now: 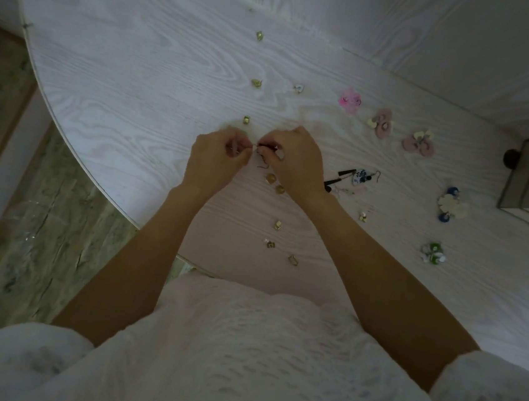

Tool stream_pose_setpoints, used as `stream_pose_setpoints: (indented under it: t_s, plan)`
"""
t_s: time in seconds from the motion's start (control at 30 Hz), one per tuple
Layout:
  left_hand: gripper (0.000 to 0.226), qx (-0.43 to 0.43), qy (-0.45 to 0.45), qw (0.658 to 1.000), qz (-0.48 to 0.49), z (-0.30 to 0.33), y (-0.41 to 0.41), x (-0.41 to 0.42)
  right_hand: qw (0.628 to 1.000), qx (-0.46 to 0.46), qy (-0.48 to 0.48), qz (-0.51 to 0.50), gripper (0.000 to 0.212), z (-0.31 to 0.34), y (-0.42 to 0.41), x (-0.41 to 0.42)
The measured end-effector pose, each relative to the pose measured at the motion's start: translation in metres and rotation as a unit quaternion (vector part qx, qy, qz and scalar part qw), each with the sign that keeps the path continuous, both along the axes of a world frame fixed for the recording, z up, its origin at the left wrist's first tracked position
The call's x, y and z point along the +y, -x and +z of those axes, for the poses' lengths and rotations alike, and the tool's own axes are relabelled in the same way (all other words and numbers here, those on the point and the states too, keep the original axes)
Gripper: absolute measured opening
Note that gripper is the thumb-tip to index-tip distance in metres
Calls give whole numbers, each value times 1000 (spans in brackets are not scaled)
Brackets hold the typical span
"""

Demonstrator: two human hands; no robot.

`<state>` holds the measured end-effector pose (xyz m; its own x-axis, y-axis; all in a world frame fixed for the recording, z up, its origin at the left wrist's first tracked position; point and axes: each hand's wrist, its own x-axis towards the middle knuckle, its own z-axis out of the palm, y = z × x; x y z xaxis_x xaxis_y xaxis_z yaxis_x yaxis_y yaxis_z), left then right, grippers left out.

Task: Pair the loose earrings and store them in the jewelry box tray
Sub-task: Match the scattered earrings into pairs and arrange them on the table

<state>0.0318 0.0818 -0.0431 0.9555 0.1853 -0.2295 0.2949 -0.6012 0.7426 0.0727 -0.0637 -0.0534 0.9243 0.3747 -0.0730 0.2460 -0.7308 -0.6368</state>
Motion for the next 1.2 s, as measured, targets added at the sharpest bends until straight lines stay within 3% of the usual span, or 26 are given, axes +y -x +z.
stream_pose_setpoints:
  t_s: [0.1,0.17,0.3,0.4,0.53,0.7,0.87,1.03,1.2]
  plan:
    - [7,-42,-24,998,32,-1,0,-4,992,-92,70,55,21,0,7,-1]
    - [6,-41,19,995,87,-2,-3,-6,982,-137,94,88,24,0,12,0]
    - [4,-21,162,975,154,-3,-8,-4,982,-86,52,160,16,-3,21,-3]
    - [4,-6,198,968,153,-4,-7,0,995,-60,31,75,14,6,19,-18]
    - [5,-24,105,989,99,-8,-8,3,997,-15,39,-61,17,7,-1,-43]
    - [13,-23,23,999,9,-8,-23,-10,995,53,77,-31,25,-1,-19,-44]
    - [29,-25,-32,997,-69,-13,-47,-20,995,61,66,-41,11,2,-27,-42]
    - [35,-33,-109,983,-141,-16,-54,-24,986,64,141,-69,12,5,-32,-53]
    - [40,-44,-123,978,-160,-21,-46,-21,993,14,115,30,27,8,-18,-41]
